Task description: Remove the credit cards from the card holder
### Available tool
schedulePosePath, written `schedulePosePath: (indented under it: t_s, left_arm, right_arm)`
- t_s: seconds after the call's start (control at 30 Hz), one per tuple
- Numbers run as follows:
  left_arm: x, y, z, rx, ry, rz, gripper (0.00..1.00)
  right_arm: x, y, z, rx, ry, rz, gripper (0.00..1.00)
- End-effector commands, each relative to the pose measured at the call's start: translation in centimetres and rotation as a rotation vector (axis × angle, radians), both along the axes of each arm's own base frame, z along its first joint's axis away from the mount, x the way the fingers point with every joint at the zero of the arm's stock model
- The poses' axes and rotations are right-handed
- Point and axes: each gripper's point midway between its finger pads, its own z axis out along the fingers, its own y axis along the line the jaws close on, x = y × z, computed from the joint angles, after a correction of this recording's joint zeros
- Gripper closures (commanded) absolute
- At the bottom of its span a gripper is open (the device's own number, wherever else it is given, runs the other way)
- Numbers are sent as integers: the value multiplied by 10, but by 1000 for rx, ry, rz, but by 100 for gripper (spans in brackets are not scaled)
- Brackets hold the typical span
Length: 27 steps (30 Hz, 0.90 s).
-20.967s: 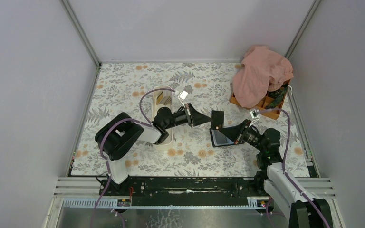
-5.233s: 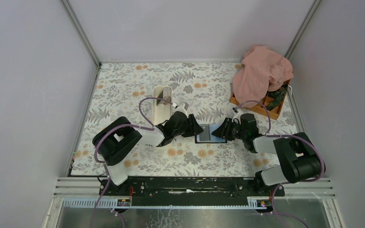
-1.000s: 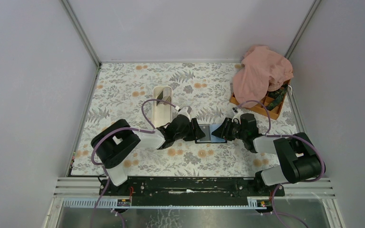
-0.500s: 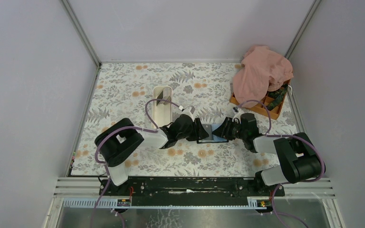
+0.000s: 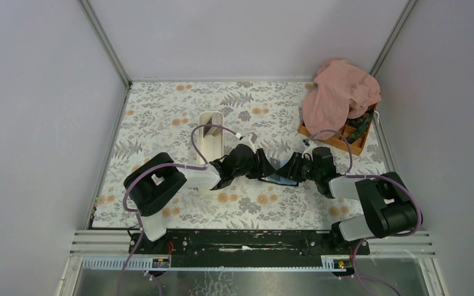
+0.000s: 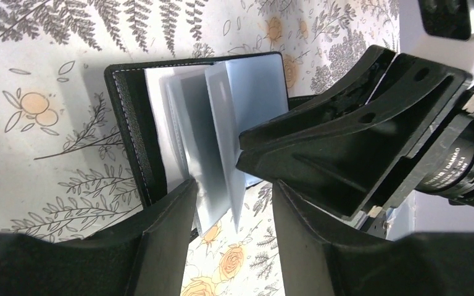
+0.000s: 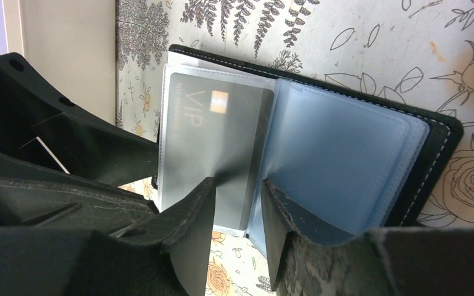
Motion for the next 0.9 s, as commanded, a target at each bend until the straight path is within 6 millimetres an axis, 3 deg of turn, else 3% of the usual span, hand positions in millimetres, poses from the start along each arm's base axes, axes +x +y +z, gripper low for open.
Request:
schedulePosePath:
  t_s: [0.0, 0.33, 0.63, 0.87]
  left_arm:
    - [2, -19, 17, -48, -34, -37, 45]
    - [3, -25, 16, -50, -31, -46, 45]
    - [3, -26, 14, -46, -29, -47, 45]
    - [6, -29, 15, -48, -31, -43, 45]
  right_arm:
    - [-3, -5, -8, -45, 23, -12, 59]
    - [0, -13, -5, -55, 11, -68, 55]
    - [4, -22, 7, -53, -45, -127, 36]
    - [6, -29, 9, -67, -48, -160, 31]
